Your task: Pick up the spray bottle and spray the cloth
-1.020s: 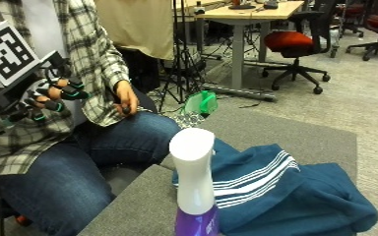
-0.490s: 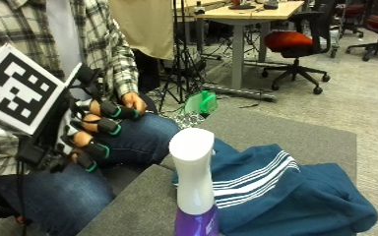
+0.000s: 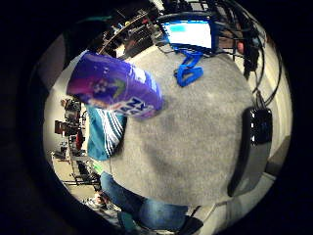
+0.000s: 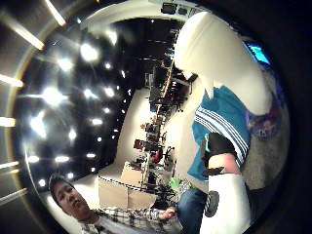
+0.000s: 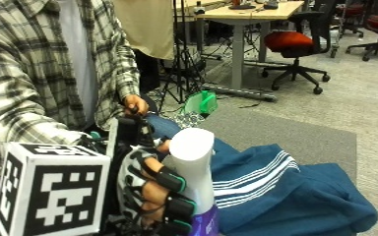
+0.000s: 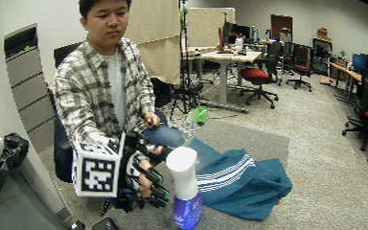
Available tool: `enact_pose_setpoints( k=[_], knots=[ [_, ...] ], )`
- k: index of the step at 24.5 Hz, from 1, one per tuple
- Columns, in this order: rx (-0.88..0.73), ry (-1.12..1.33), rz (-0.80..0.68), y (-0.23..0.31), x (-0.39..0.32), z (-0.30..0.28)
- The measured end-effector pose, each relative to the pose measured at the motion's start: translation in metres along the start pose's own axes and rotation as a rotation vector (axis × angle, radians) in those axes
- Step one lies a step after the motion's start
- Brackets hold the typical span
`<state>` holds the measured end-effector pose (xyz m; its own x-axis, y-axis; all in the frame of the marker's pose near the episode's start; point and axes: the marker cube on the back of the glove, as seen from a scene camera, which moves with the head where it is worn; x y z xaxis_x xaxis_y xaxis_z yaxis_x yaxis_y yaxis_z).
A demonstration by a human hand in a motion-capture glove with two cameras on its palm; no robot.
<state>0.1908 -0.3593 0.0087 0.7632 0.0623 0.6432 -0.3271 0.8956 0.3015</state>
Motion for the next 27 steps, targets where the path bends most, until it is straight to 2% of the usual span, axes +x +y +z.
enact_pose_setpoints(
  k=[14,20,27],
  knots=[
    [0.118,-0.237,-0.015,-0.045,0.026,0.034],
    [0.206,-0.246,-0.069,-0.053,0.03,0.037],
    [0.221,-0.229,-0.091,-0.06,0.025,0.039]
  ],
)
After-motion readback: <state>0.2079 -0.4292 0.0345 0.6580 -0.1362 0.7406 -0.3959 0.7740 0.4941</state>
